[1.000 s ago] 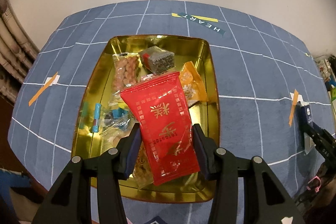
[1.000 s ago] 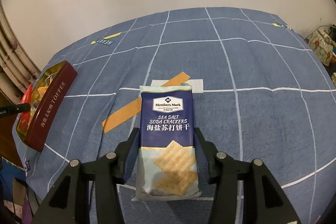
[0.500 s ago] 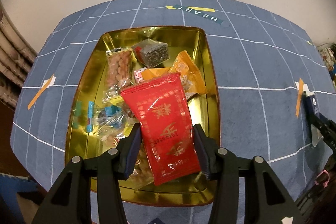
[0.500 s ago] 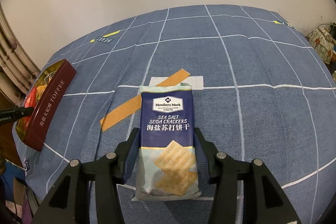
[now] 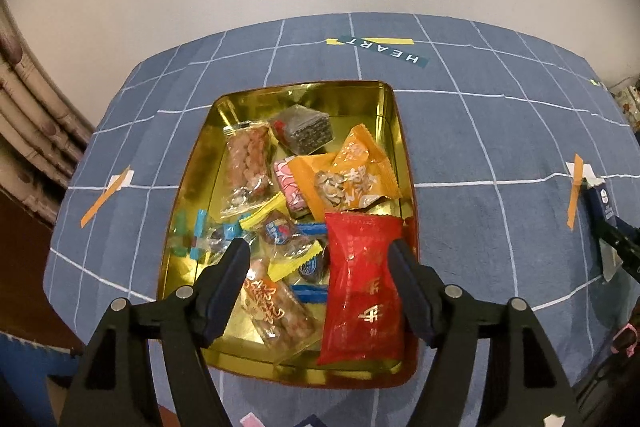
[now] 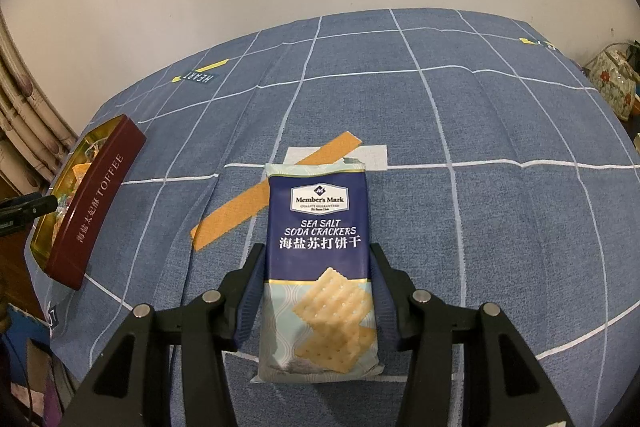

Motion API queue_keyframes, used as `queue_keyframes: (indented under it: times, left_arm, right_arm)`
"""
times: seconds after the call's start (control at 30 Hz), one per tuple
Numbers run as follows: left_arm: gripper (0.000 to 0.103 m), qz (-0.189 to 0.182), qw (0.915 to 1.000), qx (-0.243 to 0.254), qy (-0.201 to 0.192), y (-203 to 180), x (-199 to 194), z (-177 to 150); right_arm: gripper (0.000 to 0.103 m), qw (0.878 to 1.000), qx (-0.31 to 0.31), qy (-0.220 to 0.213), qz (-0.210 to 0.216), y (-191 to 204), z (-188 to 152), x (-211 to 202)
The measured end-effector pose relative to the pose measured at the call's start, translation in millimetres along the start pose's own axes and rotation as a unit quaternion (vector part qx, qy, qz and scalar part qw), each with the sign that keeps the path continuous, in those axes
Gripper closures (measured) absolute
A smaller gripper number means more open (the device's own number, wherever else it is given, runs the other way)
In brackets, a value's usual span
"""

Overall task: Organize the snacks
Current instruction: 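Carry the red packet into the tin and open the left gripper, then carry the soda crackers pack over the tin and release it with the right gripper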

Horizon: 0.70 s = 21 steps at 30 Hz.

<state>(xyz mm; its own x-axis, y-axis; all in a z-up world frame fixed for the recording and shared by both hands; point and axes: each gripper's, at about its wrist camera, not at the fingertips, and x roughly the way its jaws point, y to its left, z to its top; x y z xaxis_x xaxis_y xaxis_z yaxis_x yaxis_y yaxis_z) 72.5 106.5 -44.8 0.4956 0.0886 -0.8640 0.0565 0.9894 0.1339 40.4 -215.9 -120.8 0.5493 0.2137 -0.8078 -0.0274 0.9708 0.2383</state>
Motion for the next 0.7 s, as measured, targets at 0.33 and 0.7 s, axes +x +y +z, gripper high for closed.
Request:
queue_keyframes:
  times: [0.33, 0.7]
  left_arm:
    - [0.03, 0.0, 0.9998, -0.017, -0.008, 6.0, -22.0, -7.9]
    - [0.017, -0.018, 0.9966, -0.078, 0.016, 47.3, -38.6, -36.6]
  right_arm:
    - [0.053, 1.0, 0.005, -0.01, 0.01, 3.6, 5.6, -10.9]
    - [0.053, 0.999, -0.016, -0.027, 0.04, 40.0, 11.2, -34.6]
